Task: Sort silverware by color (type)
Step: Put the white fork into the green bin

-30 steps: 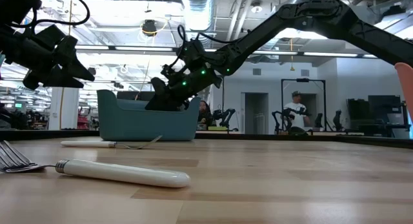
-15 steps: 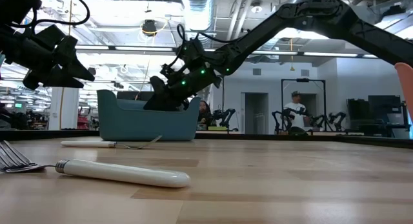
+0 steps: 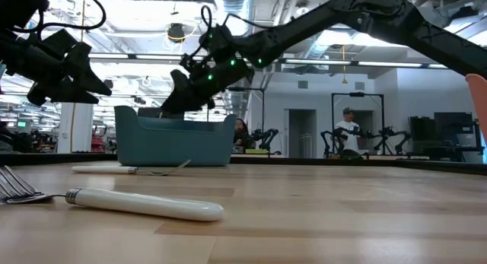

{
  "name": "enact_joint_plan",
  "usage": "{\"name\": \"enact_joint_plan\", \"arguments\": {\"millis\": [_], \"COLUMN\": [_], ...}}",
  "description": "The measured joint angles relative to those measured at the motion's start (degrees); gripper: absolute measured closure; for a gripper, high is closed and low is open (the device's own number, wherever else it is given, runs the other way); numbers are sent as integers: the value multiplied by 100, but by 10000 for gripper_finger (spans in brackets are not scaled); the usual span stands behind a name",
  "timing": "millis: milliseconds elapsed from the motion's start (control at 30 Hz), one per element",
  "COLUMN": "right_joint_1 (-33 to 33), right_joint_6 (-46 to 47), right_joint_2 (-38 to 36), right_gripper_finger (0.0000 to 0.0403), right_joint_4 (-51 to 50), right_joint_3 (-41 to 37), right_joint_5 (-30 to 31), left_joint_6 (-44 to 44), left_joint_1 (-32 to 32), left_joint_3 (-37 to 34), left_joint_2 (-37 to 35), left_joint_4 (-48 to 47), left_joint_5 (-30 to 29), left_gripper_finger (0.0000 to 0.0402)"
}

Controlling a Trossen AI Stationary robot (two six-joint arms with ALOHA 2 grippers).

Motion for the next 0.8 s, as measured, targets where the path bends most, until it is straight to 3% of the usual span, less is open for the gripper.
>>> {"name": "enact_joint_plan", "arguments": {"millis": [300,800], "right_joint_1": [-53,-71], "right_joint_6": [-578,-942], "right_joint_2": [0,-1441], "right_gripper_finger": [196,212], "right_joint_4": [-2679,-4886], "right_joint_3": [1420,1338], "right_joint_5": [2,195], "left_joint_6": [0,-9], "left_joint_1": [-1,0], "left_joint_3": [2,0], "left_joint_2": [2,2], "left_joint_4": [0,4], "left_joint_5": [2,51], "left_gripper_finger": [167,167]}}
